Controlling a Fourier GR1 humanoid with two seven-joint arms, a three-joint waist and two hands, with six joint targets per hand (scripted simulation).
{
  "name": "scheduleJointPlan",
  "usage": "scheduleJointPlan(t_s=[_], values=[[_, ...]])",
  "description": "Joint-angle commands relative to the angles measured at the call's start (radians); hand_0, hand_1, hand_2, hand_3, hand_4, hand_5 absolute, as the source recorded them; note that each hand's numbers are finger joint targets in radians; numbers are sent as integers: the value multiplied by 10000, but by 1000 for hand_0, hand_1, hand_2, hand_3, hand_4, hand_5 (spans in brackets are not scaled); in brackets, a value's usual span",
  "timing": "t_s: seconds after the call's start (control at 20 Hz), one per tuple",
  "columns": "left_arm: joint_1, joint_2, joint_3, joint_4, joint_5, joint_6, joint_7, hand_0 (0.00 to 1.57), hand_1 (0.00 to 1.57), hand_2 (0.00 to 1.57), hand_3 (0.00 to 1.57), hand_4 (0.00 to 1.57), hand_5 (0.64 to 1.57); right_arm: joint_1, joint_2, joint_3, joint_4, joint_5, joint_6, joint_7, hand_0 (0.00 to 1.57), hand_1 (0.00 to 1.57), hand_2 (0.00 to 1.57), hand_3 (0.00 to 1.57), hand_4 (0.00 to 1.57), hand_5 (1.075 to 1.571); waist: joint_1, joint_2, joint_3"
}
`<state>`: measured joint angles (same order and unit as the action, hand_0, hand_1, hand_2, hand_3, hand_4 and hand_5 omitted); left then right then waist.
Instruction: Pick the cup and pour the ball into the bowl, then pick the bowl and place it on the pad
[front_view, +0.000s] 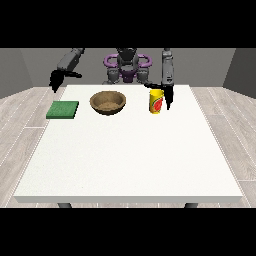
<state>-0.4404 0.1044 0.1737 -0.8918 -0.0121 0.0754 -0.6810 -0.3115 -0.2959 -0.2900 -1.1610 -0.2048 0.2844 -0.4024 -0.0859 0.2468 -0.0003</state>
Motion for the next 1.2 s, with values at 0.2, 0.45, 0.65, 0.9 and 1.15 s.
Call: scheduleJointPlan(t_s=[0.2, 0.45, 0.65, 0.9, 1.15], values=[[-354, 752, -55, 1017, -1815, 2852, -800, 1294, 1294, 1571, 1571, 805, 1513, -373, -87, 31, -146, -217, 342, -107, 0, 0, 0, 0, 0, 1563, -744, 581, 8], [-560, 63, -55, 1772, -2084, 4013, -1146, 1331, 1331, 1571, 1571, 864, 1509, -418, -701, -408, 118, -564, 820, -183, 0, 0, 0, 0, 0, 1557, -1071, 893, 0], [-925, 104, -59, 2045, -2286, 4500, -1049, 1354, 1354, 1571, 1571, 901, 1507, -938, -1615, -903, 390, -981, 1202, 358, 0, 0, 0, 0, 0, 1555, -916, 654, 2], [-782, 76, -1865, 1020, -4090, 4742, 1690, 1373, 1373, 1571, 1571, 1016, 1532, -149, -1630, -1097, 2552, -488, 958, 177, 0, 0, 56, 0, 0, 1558, 298, -1731, 34], [-1315, -252, -3166, 770, -5710, 4733, 3846, 1397, 1397, 1571, 1571, 1091, 1571, -81, -1593, -1162, 3339, -350, 796, -32, 0, 0, 0, 0, 0, 1560, 1010, -2579, 20]])
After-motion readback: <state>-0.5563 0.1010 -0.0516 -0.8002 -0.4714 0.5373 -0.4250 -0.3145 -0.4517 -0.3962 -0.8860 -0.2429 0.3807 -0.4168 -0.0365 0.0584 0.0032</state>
